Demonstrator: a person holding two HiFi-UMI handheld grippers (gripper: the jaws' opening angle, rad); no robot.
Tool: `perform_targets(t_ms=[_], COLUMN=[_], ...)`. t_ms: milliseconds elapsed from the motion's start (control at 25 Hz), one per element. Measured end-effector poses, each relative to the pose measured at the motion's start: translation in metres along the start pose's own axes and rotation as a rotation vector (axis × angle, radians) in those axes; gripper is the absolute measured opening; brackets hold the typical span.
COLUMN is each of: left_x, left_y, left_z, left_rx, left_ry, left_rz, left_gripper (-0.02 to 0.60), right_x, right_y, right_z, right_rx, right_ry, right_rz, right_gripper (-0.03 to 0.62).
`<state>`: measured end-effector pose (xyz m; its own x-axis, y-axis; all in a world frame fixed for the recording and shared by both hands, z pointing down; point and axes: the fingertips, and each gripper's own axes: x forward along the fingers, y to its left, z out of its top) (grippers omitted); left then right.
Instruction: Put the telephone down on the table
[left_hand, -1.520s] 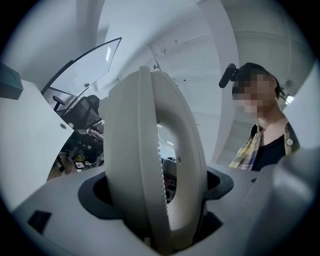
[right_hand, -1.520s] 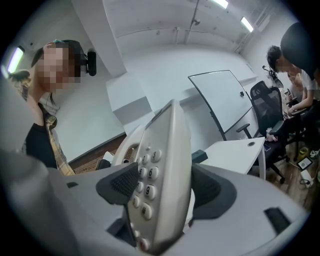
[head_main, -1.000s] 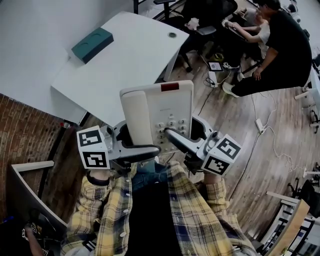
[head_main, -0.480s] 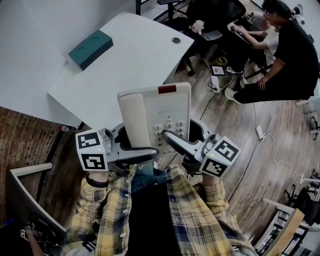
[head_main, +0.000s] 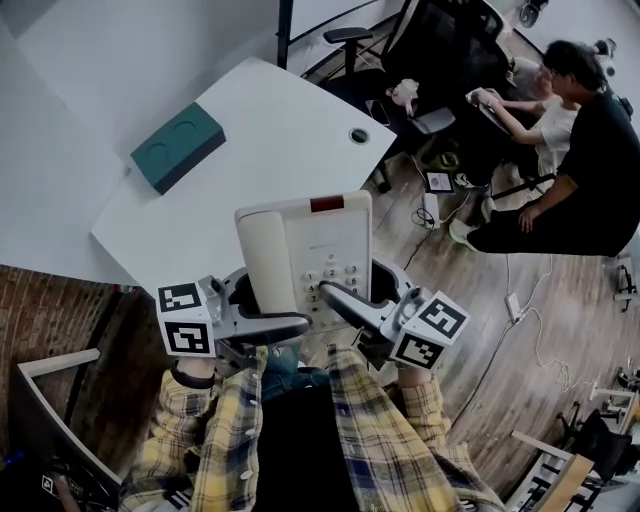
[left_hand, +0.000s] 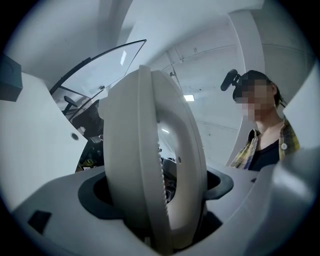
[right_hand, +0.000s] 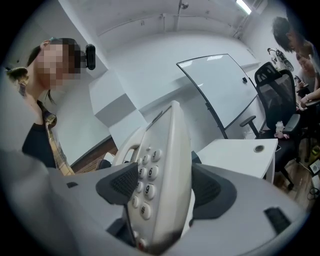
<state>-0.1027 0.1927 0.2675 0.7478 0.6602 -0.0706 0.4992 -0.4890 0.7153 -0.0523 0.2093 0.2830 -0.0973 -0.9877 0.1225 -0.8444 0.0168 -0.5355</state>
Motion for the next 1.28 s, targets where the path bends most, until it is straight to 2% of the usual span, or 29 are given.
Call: perform_targets(t_ms=[400, 600, 920, 1080, 1280], left_x=[-0.015, -0.032, -0.029, -0.035, -0.047], left_y=[0.043, 0.047, 0.055, 0.066, 0.09], left_z=[0.046, 0.056, 0.064, 0.07, 0.074], left_rx=[-0.005, 0.012, 0.001, 0.018, 0.044], left_ry=[-0.043, -0.064, -0.105, -0.144, -0.216], left_rz=[0.07, 0.067, 0.082, 0.117, 0.211], left_gripper=[0.44, 0.44, 0.44, 0.44, 0.44], right_x=[0.058, 0.076, 0.084, 0.099, 0.13], right_y=[-0.028, -0.021, -0.03, -0.035, -0.048], right_z=[0.026, 0.028, 0.036, 0.038, 0.031], right_rx=[0.01, -0.01, -0.024, -0.039, -0.053], right_ry=[0.053, 0.065, 0.111, 0.136, 0.205], right_rz=[0.072, 0.077, 0.099, 0.145, 0.251], right_gripper=[0.299, 0.299, 0.299, 0.299, 0.299])
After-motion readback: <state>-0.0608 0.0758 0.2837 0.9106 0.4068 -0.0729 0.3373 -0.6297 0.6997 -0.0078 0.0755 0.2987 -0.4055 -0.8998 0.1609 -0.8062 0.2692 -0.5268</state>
